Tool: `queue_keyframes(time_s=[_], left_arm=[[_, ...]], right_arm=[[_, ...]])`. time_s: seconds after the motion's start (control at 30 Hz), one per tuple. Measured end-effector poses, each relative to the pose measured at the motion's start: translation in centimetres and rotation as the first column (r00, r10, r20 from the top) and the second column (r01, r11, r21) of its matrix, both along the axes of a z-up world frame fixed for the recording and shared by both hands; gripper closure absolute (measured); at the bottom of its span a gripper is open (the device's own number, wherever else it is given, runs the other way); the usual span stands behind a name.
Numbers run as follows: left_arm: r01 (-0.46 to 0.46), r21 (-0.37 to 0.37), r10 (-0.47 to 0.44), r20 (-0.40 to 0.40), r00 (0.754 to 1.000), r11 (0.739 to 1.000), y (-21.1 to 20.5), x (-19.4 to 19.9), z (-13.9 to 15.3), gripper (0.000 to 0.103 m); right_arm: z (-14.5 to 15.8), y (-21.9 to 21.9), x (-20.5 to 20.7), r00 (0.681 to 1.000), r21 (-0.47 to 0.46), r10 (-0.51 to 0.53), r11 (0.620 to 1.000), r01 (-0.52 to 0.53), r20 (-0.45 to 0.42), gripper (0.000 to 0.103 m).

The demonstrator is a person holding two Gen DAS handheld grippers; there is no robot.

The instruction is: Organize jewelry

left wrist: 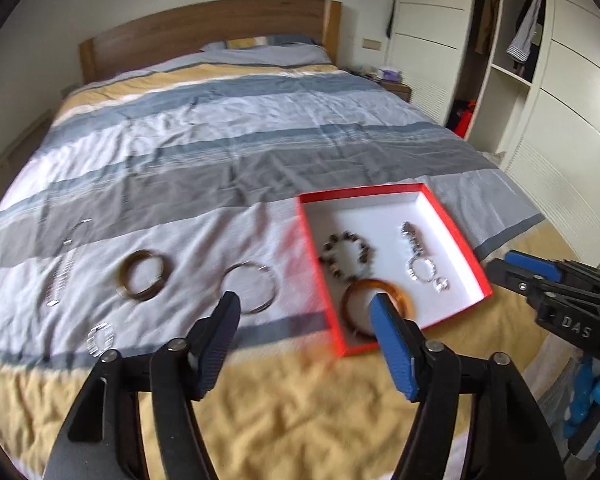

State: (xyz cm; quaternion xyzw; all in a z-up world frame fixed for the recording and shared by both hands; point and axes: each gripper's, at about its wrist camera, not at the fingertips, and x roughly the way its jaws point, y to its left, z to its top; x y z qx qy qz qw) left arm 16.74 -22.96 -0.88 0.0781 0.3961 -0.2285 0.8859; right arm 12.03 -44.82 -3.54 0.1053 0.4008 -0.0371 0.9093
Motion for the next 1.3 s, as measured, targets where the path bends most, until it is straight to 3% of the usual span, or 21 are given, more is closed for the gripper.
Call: queue_keyframes(time_s=[0.43, 0.73, 1.3], left_arm=[[-0.146, -0.01, 0.146, 0.067, 0.987, 0.989, 9.4, -6.1, 2.5, 0.02], [-0.212, -0.048, 0.216, 0.101, 0.971, 0.976, 14.9, -8.3, 3.7, 0.02], [-0.286, -0.019, 0.287, 0.06, 0.956, 0.958, 18.9, -7.4, 1.7, 0.02]], right_arm=[[2.6, 8.2, -5.7, 0.996, 0.028, 0.062, 0.998, -0.064, 0.06, 0.064], [3.5, 12.9, -7.0, 0.991, 0.02, 0.115, 0.993, -0.116, 0.075, 0.063], [2.6, 18.2, -5.4, 0.972, 0.005, 0.232, 0.973, -0.233, 0.045, 0.063]])
